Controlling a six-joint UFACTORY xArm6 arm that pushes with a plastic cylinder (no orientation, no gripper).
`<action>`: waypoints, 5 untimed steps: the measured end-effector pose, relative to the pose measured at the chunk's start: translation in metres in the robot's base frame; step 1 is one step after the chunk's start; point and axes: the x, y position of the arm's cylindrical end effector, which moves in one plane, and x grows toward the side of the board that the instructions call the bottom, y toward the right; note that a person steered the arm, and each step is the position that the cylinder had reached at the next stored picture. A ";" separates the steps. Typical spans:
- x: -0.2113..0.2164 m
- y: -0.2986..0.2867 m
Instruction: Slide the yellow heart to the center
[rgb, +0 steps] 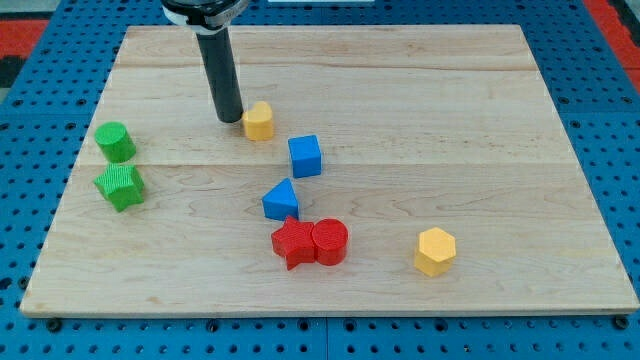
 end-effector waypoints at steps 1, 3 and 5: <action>0.024 -0.030; 0.004 0.099; 0.000 0.087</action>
